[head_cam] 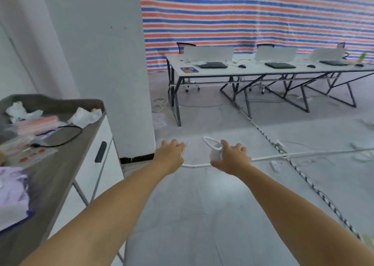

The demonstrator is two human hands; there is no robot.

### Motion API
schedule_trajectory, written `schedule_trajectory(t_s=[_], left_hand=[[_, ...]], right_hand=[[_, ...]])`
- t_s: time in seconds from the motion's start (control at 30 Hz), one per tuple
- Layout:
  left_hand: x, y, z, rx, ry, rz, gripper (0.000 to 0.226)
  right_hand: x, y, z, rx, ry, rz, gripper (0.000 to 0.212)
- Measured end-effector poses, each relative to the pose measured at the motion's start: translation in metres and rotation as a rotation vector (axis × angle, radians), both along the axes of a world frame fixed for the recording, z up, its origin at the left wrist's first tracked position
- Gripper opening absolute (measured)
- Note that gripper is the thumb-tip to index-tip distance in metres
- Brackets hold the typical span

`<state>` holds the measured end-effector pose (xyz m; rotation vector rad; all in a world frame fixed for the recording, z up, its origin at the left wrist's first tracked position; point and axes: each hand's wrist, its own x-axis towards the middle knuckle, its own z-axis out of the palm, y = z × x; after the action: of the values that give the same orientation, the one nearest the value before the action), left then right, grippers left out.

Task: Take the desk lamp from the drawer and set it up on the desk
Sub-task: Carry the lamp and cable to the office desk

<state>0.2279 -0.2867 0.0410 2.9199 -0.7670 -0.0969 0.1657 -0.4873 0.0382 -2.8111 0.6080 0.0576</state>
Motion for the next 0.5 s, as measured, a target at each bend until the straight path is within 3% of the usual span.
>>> schedule_trajectory(t_s=[0.33,0.5], left_hand=[[0.090,-0.116,-0.008,-0.019,0.028,-0.073,0.034],[0.174,-0.154,-0.016,0.002,0.020,-0.117,0.031]], right_hand=[[0.071,-0.096,-0.003,-0.061,0.033,-0.066,0.079],[0.147,-0.131,-0.018,-0.061,0.043,-0.097,0.079]])
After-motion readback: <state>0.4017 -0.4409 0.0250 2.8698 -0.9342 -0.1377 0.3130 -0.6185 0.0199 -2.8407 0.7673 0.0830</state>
